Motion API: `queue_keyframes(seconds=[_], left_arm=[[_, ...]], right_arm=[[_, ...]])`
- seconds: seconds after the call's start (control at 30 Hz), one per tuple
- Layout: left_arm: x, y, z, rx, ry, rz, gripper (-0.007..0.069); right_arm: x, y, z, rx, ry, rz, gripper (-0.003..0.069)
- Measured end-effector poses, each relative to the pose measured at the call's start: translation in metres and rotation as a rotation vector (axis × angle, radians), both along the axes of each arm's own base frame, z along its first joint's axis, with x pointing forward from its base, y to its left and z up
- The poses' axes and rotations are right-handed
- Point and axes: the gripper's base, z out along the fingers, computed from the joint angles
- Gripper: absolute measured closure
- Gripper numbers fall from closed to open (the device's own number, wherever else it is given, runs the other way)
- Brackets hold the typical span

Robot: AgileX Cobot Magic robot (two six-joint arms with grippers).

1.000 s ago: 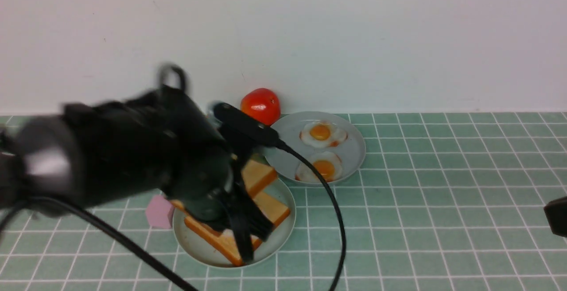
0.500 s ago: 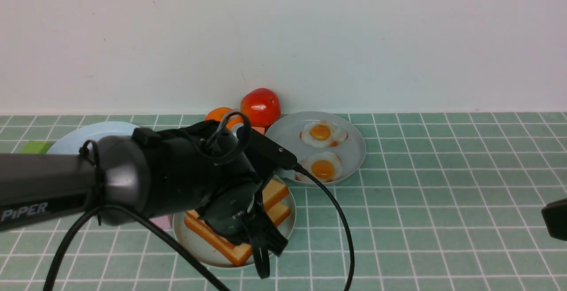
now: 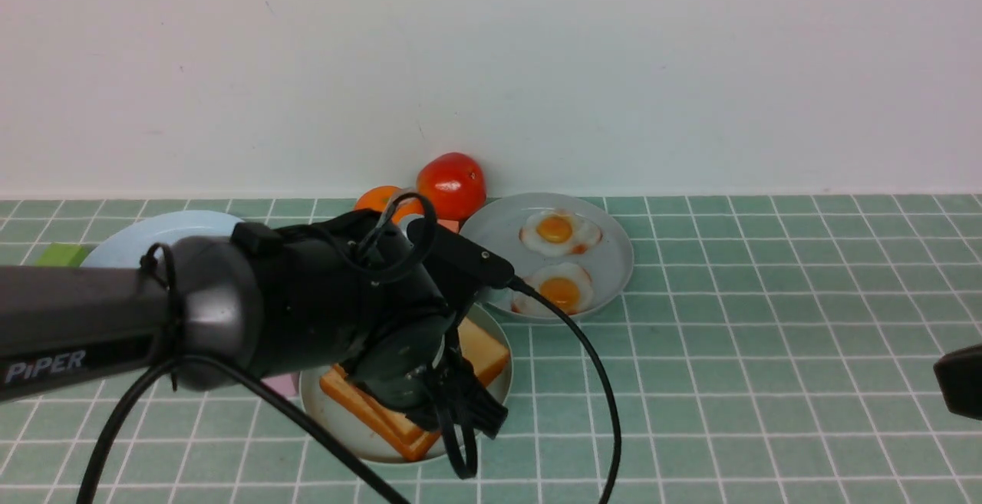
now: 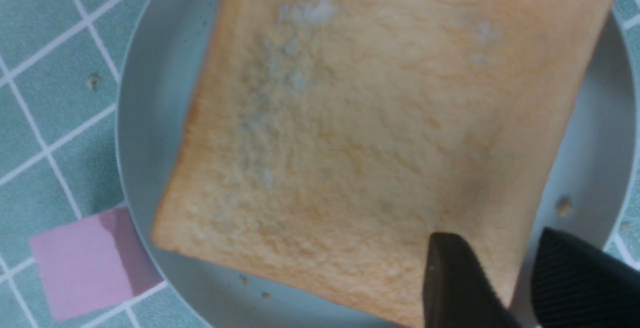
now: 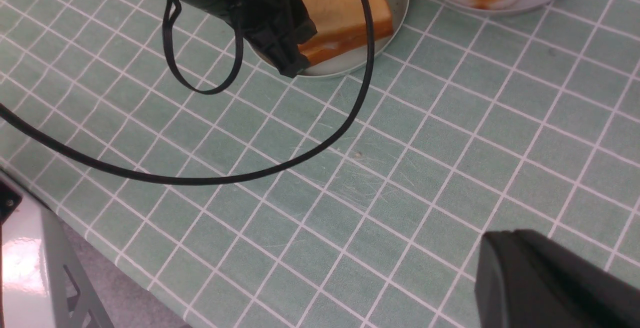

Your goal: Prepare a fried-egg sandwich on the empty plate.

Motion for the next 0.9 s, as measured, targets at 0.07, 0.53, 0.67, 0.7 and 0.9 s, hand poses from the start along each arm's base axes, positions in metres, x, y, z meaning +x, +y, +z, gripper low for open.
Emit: queue_keyframes(seconds=[0.07, 0.53, 0.67, 0.7, 0.9], left_arm=[[0.0, 0.0, 0.0, -0.005, 0.002, 0.003, 0.0323], [-0.06, 0.043, 0.131, -0.398, -0.254, 0.031, 0.0594], [-0.113, 0.084, 0.16, -0.589, -0.431, -0.019, 0.0638], [-0.118, 0.089, 0.156, -0.598, -0.439, -0.023, 0.0638], [-0.194, 0.148, 0.125, -0.832, -0.669, -0.114, 0.0638]], right_arm=[[0.0, 0.0, 0.0, 0.002, 0.001, 0.001, 0.0634], [-0.006, -0.004, 0.001, -0.021, -0.011, -0.001, 0.0627], [-0.021, -0.014, 0.002, -0.028, -0.058, -0.033, 0.0627], [-0.024, -0.016, 0.001, -0.024, -0.062, -0.041, 0.0627], [-0.06, -0.041, -0.027, -0.006, -0.087, -0.189, 0.0638]])
